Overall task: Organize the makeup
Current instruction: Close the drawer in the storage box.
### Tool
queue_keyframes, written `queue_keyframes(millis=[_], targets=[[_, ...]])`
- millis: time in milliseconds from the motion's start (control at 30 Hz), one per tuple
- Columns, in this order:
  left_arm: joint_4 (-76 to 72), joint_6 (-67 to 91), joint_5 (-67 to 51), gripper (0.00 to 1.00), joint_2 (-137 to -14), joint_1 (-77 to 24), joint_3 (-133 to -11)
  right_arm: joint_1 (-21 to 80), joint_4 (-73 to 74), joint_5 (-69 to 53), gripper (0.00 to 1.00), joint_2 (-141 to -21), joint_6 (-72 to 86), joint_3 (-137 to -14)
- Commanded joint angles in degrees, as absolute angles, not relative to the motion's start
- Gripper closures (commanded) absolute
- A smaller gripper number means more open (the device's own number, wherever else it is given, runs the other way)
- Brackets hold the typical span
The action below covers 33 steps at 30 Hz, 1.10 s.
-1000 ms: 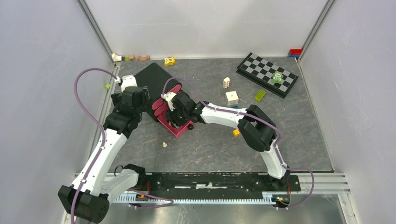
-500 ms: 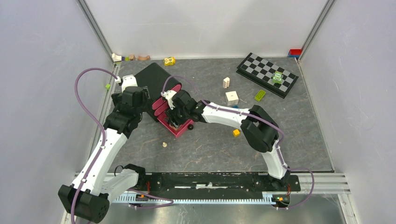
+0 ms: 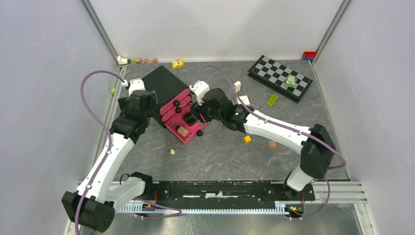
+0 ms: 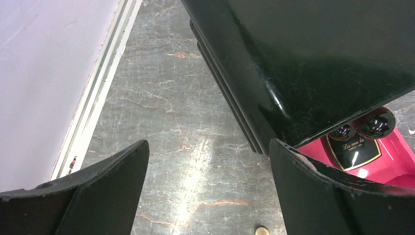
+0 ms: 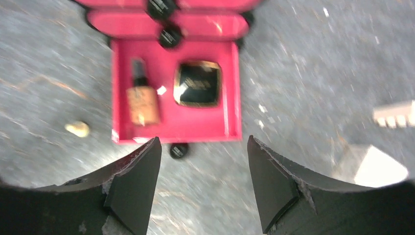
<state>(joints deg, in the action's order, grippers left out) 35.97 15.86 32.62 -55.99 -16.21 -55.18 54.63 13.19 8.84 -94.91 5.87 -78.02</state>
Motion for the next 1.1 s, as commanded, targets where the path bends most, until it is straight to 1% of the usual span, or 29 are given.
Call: queue_keyframes(millis=[0, 133, 200, 267, 400, 567, 800, 867, 967, 1067], targets=[[35.3, 17.1, 32.1, 0.02, -56.8, -16.0, -55.9, 50.3, 15.3, 12.7, 0.29, -89.0, 4.4, -68.1], [34.2, 16.3, 30.0, 0.02, -58.0, -15.9, -56.1, 46.9, 11.3, 10.4, 0.28, -84.0, 7.6, -57.0], [34.7, 16.6, 27.6, 0.03, -60.3, -15.9, -58.0, 46.4, 9.5, 9.4, 0.24, -82.8, 9.8, -52.8], [34.7, 17.2, 25.3, 0.04, -62.3, -15.9, -60.4, 46.3, 7.7, 7.8, 0.22, -82.7, 11.5, -49.7], [33.0, 16.6, 23.0, 0.04, -66.9, -15.9, -66.0, 46.4, 2.0, 3.1, 0.22, -83.3, 16.0, -45.7], [32.3, 13.4, 22.5, 0.05, -74.1, -15.9, -71.3, 46.8, -5.4, 0.2, 0.24, -86.0, 21.5, -43.2], [29.2, 13.3, 20.9, 0.05, -78.6, -15.9, -72.2, 49.6, -10.7, 0.2, 0.25, -90.7, 23.5, -43.9], [29.5, 13.0, 20.8, 0.06, -80.1, -15.9, -73.1, 50.4, -11.2, 1.0, 0.26, -91.9, 23.4, -44.5], [29.8, 13.0, 20.8, 0.12, -81.7, -15.8, -73.2, 51.1, -13.0, 1.1, 0.28, -93.2, 23.2, -44.7], [30.1, 13.3, 20.9, 0.14, -82.6, -15.8, -72.6, 52.0, -15.2, 0.2, 0.29, -94.6, 21.8, -44.7]])
